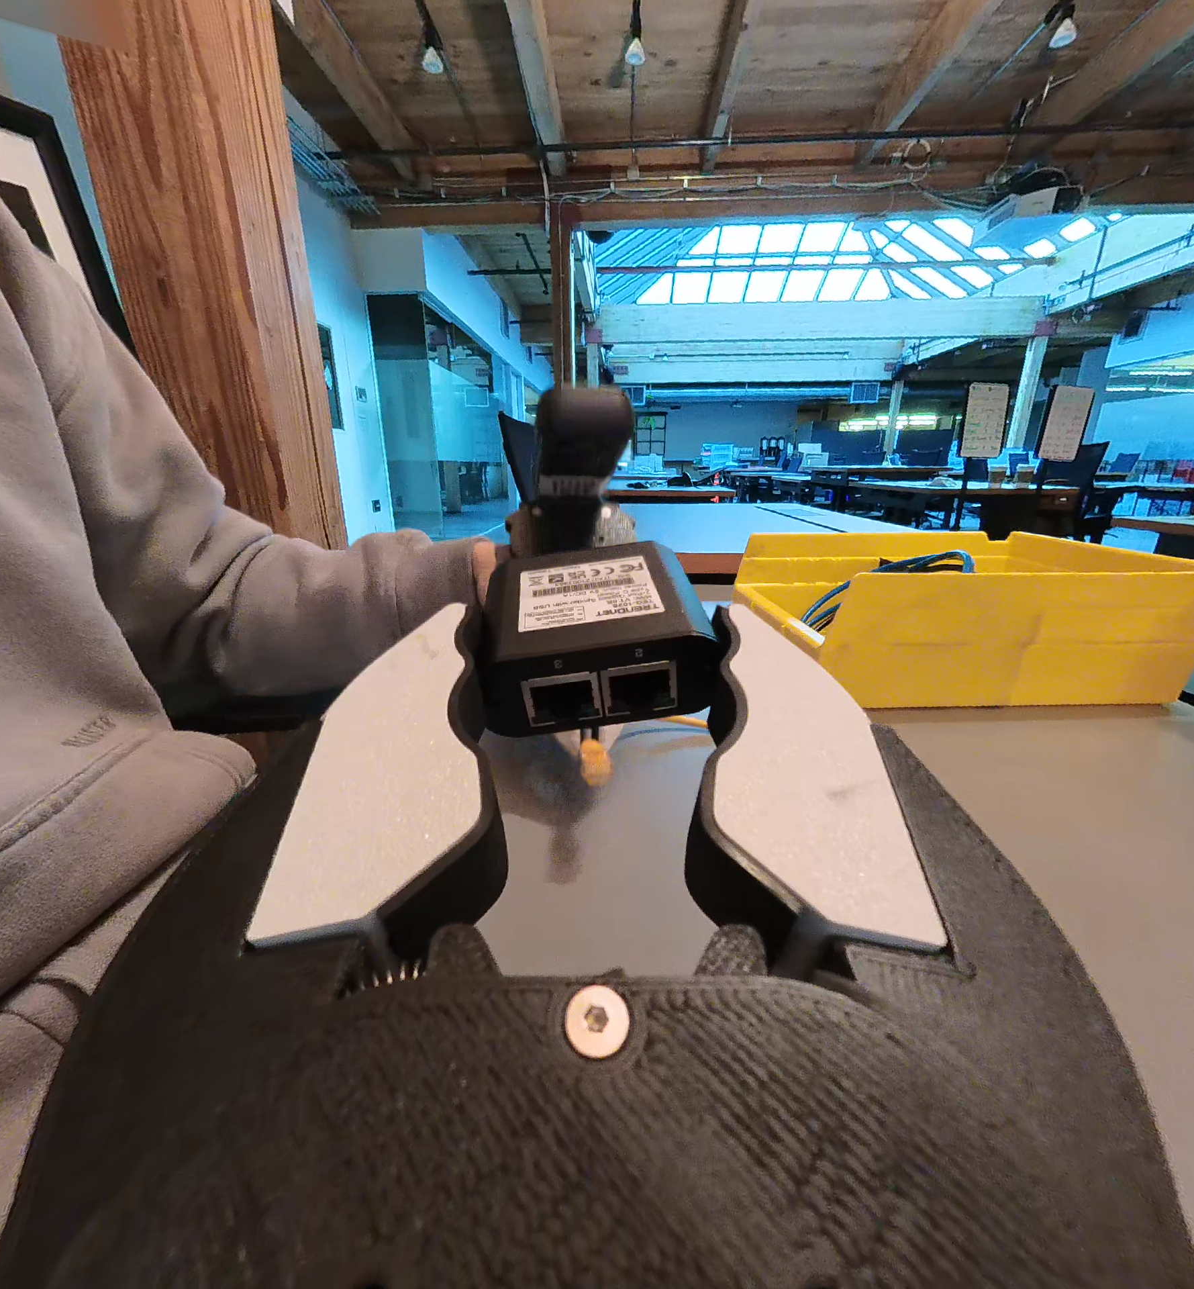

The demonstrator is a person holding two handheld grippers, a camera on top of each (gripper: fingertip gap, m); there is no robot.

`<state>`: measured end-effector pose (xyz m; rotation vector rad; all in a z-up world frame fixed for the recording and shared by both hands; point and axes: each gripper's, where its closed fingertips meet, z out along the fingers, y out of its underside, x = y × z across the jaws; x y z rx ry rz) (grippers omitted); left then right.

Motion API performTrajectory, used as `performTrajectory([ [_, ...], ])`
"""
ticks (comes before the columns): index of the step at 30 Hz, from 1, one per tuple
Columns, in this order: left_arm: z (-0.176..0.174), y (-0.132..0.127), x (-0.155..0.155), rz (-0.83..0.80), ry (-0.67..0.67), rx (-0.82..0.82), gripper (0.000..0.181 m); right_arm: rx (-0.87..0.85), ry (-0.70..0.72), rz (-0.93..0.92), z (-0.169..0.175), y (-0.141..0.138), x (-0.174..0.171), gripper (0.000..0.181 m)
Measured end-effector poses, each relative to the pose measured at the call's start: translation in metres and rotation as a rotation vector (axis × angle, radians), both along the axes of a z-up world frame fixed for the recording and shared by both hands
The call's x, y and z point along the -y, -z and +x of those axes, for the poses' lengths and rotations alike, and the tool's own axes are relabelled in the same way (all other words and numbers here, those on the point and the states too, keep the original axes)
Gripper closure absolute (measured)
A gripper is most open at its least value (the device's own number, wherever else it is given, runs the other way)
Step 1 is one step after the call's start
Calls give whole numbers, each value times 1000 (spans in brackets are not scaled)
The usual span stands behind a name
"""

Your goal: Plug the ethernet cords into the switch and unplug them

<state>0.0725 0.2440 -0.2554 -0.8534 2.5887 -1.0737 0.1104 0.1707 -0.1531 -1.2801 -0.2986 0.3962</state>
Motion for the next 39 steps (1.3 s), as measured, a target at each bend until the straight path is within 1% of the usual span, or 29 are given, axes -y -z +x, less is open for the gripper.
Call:
performTrajectory([
  [1,5,-10,2,16,-14,21,177,-2,0,-1,1,1,-1,118],
  [3,16,-27,5,30,-58,66,177,-9,4,2,2,0,-1,118],
  [5,21,-33,6,19,-91,59,177,-9,6,4,2,0,-1,118],
  [7,23,-28,8,12,-109,28,177,2,13,-5,1,2,-3,118],
  [9,18,-12,2,85,-101,-31,177,17,14,-21,-1,3,-6,118],
  [11,12,0,1,88,-104,-109,177,24,18,-32,-1,5,-8,118],
  [12,12,5,-1,86,-123,-132,168,19,32,-34,-1,5,-9,118],
  [13,20,3,-6,78,-187,-99,159,14,39,-31,0,4,-9,118],
  [14,25,-5,-7,25,-237,-81,150,9,48,-26,2,3,-9,118],
  [15,23,-19,3,-103,-231,-104,141,5,59,-20,4,3,-9,118],
  [17,18,-71,35,-513,-170,-136,122,4,74,-14,5,1,-9,118],
  [18,17,-92,44,-687,-154,-159,127,11,100,-21,8,1,-10,118],
  [19,17,-103,49,-800,-149,-208,131,30,121,-28,7,1,-9,118],
  [20,17,-104,52,-854,-152,-272,132,62,139,-39,5,2,-10,118],
  [22,19,-93,58,-891,-161,-374,132,168,216,-83,3,7,-15,118],
  [25,24,-84,69,-955,-162,-471,136,340,253,-126,-11,10,-20,118],
  [26,25,-81,73,-959,-156,-489,147,367,238,-127,-17,9,-20,118],
  [27,25,-82,77,-977,-132,-495,154,372,220,-129,-21,9,-20,118],
  [28,27,-85,78,-1011,-126,-500,156,379,242,-121,-21,8,-20,118],
  [30,30,-82,80,-996,-147,-514,157,413,272,-154,-16,14,-19,118],
  [33,34,-75,80,-932,-187,-517,158,521,341,-225,-10,26,-19,118],
  [37,33,-79,82,-915,-177,-526,158,510,352,-168,-12,16,-16,118],
  [39,35,-75,82,-893,-200,-522,158,498,356,-147,-13,13,-14,118],
])
